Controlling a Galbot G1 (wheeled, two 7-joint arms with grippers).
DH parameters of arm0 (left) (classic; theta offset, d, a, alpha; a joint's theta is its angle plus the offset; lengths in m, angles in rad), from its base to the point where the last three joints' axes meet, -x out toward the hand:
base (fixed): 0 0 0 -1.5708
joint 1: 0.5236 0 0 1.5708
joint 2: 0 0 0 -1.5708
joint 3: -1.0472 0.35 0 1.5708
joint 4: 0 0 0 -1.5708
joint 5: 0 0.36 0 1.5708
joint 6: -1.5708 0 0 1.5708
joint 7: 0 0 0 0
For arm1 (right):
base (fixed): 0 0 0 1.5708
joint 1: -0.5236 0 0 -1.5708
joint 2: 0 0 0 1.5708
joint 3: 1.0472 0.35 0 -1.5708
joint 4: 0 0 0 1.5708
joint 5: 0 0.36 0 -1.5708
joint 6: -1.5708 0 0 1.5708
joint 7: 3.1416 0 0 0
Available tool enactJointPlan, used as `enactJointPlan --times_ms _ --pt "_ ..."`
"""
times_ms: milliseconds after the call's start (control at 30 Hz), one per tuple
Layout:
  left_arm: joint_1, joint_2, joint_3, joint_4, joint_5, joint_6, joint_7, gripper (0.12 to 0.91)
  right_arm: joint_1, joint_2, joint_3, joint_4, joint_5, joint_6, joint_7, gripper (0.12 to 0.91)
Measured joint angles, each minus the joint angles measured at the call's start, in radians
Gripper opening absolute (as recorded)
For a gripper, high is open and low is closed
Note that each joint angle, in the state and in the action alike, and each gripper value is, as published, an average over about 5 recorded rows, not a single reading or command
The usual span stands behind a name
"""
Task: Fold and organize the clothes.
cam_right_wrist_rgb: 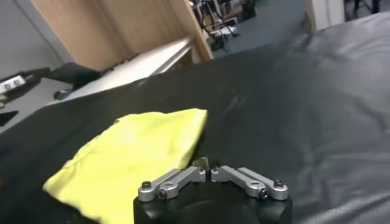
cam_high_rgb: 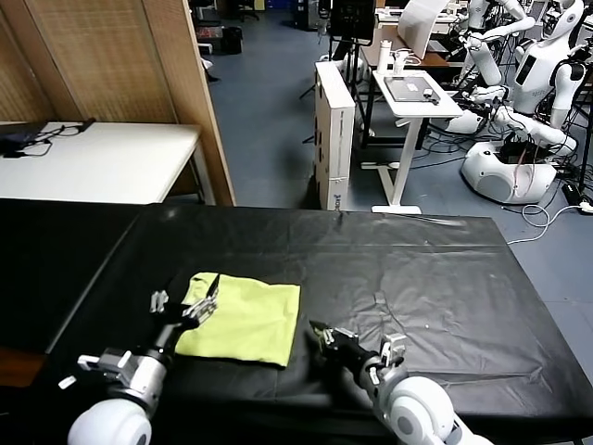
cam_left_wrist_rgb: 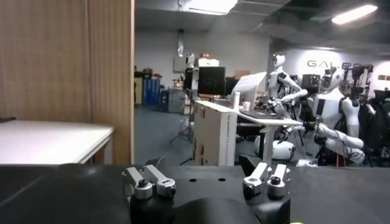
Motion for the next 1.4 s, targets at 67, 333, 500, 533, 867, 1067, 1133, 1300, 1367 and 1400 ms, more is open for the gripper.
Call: enactJointPlan --times_ms 67,333,500,533,867,1067,1133,1300,1367,1400 --pt "0.001 -0.003 0.001 0.000 0.002 -0.001 0.000 0.907 0.010 0.010 -0.010 -0.011 -0.006 0.001 -0.001 0.817" --pt "0.007 -0.004 -0.010 -0.003 0.002 -0.005 0.000 0.907 0.033 0.038 -0.038 -0.044 -0.025 0.005 -0.004 0.357" --pt "0.008 -0.005 -0.012 -0.004 0.001 -0.009 0.000 0.907 0.035 0.036 -0.027 -0.042 -0.029 0.005 0.004 0.142" --pt "0.008 -0.005 -0.012 -0.004 0.001 -0.010 0.000 0.907 0.035 0.033 -0.021 -0.040 -0.029 0.003 0.008 0.142" --pt "0.006 0.002 -0.023 0.011 -0.006 -0.020 0.001 0.907 0.063 -0.071 0.085 -0.038 -0.037 -0.063 0.042 0.141" --pt "0.008 0.003 -0.023 0.008 -0.011 -0.019 -0.004 0.907 0.055 -0.121 0.131 -0.028 -0.061 -0.039 0.028 0.156" --pt "0.014 0.008 -0.024 0.003 -0.020 -0.017 -0.015 0.907 0.044 -0.134 0.143 -0.015 -0.078 -0.024 0.012 0.203" --pt "0.041 0.034 -0.023 -0.011 -0.077 -0.014 -0.081 0.907 -0.002 -0.173 0.187 0.032 -0.159 0.043 0.018 0.495" --pt "0.056 0.047 -0.022 -0.017 -0.089 -0.016 -0.108 0.907 -0.027 -0.189 0.209 0.049 -0.190 0.078 0.029 0.627" --pt "0.065 0.052 -0.022 -0.020 -0.092 -0.017 -0.119 0.907 -0.041 -0.194 0.221 0.058 -0.201 0.097 0.036 0.684"
